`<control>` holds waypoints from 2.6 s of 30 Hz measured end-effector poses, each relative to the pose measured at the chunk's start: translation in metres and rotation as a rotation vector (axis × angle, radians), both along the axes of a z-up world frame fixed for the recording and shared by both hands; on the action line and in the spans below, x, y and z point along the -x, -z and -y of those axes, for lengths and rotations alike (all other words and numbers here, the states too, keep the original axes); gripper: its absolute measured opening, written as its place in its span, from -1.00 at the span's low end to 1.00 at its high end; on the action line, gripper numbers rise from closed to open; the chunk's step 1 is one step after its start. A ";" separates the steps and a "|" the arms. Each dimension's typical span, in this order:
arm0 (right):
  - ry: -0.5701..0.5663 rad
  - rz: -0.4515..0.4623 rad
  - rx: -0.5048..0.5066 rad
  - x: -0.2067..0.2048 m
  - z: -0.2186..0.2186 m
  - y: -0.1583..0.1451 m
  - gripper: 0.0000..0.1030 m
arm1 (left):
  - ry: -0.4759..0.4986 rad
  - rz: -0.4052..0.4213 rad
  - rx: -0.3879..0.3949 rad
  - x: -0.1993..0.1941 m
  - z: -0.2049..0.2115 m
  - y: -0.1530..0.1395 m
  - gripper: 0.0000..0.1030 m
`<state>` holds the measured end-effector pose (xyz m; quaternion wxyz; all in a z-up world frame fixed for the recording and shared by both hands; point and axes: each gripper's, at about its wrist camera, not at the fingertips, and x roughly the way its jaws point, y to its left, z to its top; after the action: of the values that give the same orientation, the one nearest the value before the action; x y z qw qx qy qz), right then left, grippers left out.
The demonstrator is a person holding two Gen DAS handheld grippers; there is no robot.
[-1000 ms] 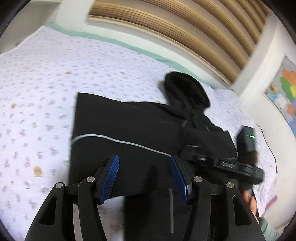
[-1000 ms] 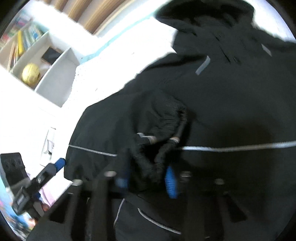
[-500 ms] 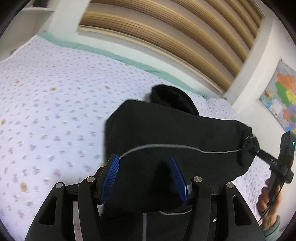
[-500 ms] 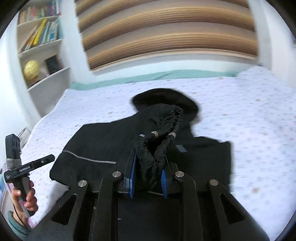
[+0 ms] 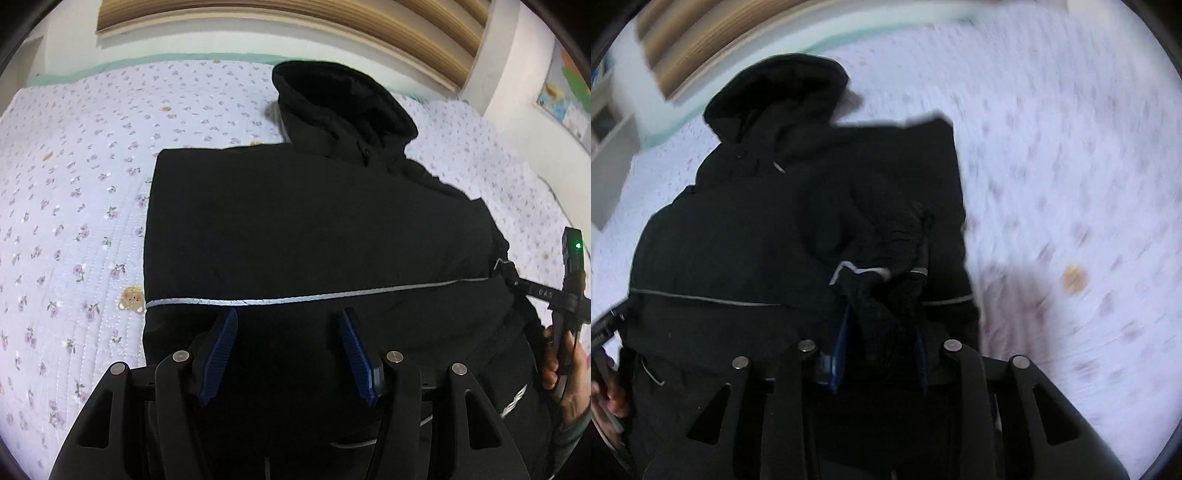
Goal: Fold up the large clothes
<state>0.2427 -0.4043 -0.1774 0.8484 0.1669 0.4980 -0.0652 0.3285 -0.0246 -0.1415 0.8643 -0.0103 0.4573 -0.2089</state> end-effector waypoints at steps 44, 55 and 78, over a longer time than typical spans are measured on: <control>-0.239 -0.287 0.194 -0.043 -0.084 -0.018 0.37 | -0.027 -0.224 -0.205 -0.039 0.042 -0.005 0.30; -0.082 -0.046 -0.004 -0.138 -0.017 -0.152 0.28 | -0.021 -0.082 0.021 -0.130 0.035 -0.156 0.30; -0.015 -0.122 -0.133 -0.336 0.044 -0.004 -0.55 | -0.113 -0.121 -0.154 -0.357 0.124 -0.033 -0.29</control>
<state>0.5791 -0.4482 -0.1732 0.8040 0.2147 0.5534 -0.0358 0.6851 -0.1485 -0.1082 0.8438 0.0179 0.5221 -0.1232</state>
